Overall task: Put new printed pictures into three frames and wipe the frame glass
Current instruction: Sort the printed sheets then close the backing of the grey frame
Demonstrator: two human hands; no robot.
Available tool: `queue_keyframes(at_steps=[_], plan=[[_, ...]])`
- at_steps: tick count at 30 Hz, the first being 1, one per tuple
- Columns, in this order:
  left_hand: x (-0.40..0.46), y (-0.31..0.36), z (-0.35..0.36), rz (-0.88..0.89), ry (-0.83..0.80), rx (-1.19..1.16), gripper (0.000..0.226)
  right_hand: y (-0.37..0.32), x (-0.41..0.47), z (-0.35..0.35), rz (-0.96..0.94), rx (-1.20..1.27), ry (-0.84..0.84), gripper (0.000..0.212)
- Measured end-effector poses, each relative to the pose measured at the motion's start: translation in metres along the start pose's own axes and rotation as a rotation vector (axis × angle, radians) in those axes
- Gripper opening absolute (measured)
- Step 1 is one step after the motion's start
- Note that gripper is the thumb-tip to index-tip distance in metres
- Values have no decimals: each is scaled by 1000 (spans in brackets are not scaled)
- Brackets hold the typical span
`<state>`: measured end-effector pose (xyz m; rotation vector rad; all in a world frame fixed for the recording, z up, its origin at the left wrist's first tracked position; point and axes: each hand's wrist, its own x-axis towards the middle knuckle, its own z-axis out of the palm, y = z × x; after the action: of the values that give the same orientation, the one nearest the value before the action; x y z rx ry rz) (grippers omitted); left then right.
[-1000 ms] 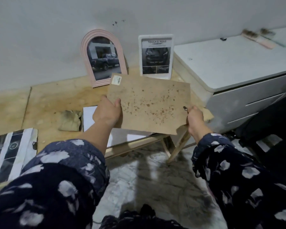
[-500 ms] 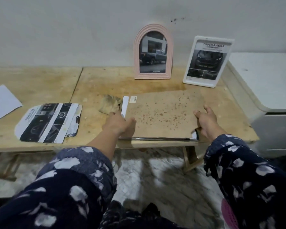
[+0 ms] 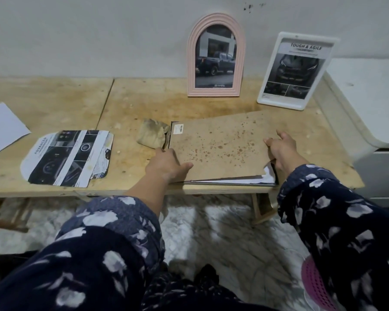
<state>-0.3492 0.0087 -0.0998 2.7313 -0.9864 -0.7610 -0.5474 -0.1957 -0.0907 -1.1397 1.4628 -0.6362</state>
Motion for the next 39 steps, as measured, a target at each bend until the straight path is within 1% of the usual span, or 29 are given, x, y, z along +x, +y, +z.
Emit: queue_keyframes(at_steps=[3, 6, 10, 13, 15, 18, 20, 23, 28, 32, 36, 39], plan=[[-1, 2, 1, -7, -2, 40, 84, -1, 2, 2, -27, -97, -7, 58], [-2, 6, -1, -15, -18, 76, 82, 7, 2, 3, -70, -317, -29, 57], [-2, 10, -3, -22, -20, 119, 85, 12, 0, 5, -47, -639, -54, 74], [-3, 12, -1, -43, -5, 116, 84, 12, -7, 9, -110, -880, -100, 87], [-4, 14, -2, -58, -3, 123, 85, 16, -13, 9, -146, -986, -145, 96], [-7, 21, -2, -73, -16, 154, 84, 22, -23, 4, -153, -1127, -234, 110], [-8, 26, -1, -100, -23, 192, 85, 23, -29, 5, -185, -1253, -297, 116], [-9, 37, -2, -116, -37, 255, 91, 26, -34, 10, -196, -1257, -357, 120], [-9, 56, 8, 36, -67, 241, 107, 26, -36, 15, -189, -1254, -399, 124], [-8, 67, 23, 2, -97, 193, 125, 26, -35, 15, -159, -1277, -417, 127], [-7, 71, 20, 5, -82, 222, 125, 24, -36, 18, -118, -1312, -459, 129], [-4, 74, 21, 17, -87, 245, 119, 23, -36, 24, -99, -1340, -452, 130]])
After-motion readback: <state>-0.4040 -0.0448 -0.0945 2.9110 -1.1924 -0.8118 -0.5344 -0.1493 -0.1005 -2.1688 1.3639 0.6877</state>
